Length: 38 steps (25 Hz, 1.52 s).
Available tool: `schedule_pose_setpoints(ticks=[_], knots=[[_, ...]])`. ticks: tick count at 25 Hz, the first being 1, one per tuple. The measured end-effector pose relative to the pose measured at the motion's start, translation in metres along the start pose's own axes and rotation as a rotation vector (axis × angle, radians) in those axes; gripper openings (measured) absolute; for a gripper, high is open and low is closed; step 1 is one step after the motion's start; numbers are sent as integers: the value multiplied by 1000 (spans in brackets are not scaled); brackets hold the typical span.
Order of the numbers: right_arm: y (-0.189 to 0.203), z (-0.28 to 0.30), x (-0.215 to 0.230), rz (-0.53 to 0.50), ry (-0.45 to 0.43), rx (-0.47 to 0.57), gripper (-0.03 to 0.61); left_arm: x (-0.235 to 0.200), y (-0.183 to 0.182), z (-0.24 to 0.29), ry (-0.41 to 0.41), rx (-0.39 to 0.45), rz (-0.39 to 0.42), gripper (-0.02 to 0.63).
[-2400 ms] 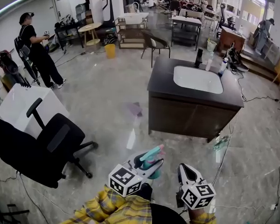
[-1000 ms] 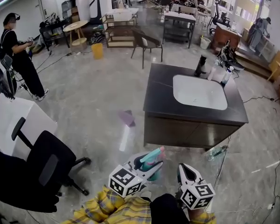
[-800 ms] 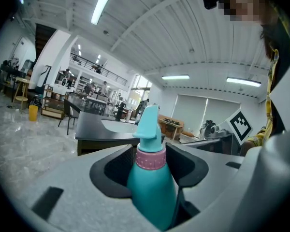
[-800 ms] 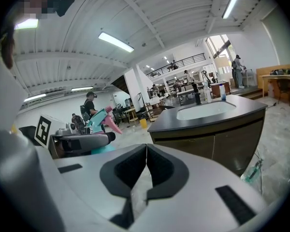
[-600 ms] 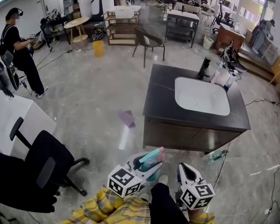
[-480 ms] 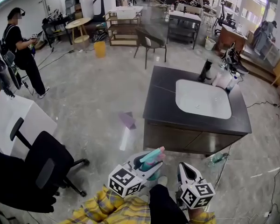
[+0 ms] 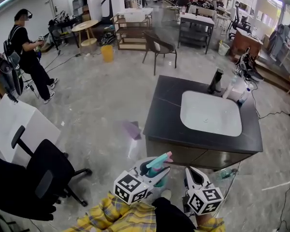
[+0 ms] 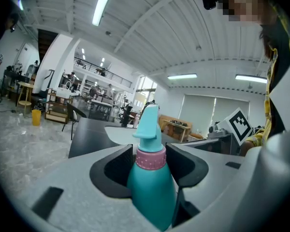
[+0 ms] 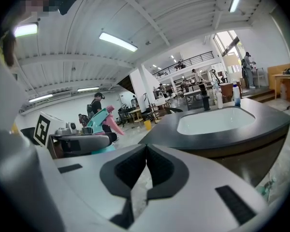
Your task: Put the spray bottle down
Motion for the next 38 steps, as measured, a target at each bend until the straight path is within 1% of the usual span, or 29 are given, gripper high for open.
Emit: schedule_pose_setpoints(ticks=[11,19,32,38], knots=[[-17,25,42,-7,-38,7,6,-9,-24,41,-30,20,9,204],[-21,39,68,-14,-61,18,6,-16,-32,67,-59,32,13,204],[-23,53,122,-37,-91,18,6,-17,-42,123,-85,51,20,204],[-25,59,133,-23,-107,17,6,-23,-49,128,-120,56,20,204]])
Point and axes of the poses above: the fingertips, and each gripper's own axes: z forward along the fingers, x to its right, y out of its underside, the point moved 5 cm from there along -z, backward along the fingers, and after that the axes turned 12 degrees about -z, right-handed, at the moved point
